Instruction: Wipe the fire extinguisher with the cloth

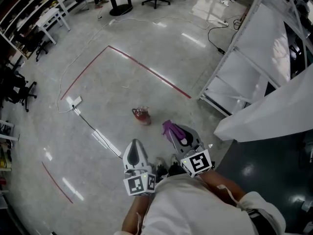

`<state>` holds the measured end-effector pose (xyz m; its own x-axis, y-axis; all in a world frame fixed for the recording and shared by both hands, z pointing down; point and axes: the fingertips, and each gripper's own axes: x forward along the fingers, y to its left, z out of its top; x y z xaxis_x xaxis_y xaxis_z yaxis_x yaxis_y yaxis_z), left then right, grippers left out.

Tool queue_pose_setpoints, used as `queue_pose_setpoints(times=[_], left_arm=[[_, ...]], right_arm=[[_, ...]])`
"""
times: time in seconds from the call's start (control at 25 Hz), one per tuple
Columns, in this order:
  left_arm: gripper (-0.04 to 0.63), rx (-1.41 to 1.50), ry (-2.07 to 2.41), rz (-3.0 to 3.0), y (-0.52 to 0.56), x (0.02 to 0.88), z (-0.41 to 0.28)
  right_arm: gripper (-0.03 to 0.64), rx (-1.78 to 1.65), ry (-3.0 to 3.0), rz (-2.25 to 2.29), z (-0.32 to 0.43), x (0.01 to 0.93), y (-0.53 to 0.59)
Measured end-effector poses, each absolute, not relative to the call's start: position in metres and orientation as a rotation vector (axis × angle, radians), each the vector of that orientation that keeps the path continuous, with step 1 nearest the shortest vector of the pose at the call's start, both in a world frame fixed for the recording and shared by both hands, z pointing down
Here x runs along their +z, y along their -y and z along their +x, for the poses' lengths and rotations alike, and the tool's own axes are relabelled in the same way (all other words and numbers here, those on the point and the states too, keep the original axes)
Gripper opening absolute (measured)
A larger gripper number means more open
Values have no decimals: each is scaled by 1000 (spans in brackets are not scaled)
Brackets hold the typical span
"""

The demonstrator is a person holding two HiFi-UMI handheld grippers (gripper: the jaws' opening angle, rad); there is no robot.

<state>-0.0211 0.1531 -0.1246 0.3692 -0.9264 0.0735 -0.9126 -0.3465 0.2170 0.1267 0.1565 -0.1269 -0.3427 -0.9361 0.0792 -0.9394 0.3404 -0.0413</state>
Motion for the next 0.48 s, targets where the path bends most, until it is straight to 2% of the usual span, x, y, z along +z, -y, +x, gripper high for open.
queue_pose_setpoints(times=[0.48], left_arm=[[3, -86, 1661, 2392, -157, -119, -23]], right_arm=[[67, 130, 2551, 1738, 125, -119, -162]])
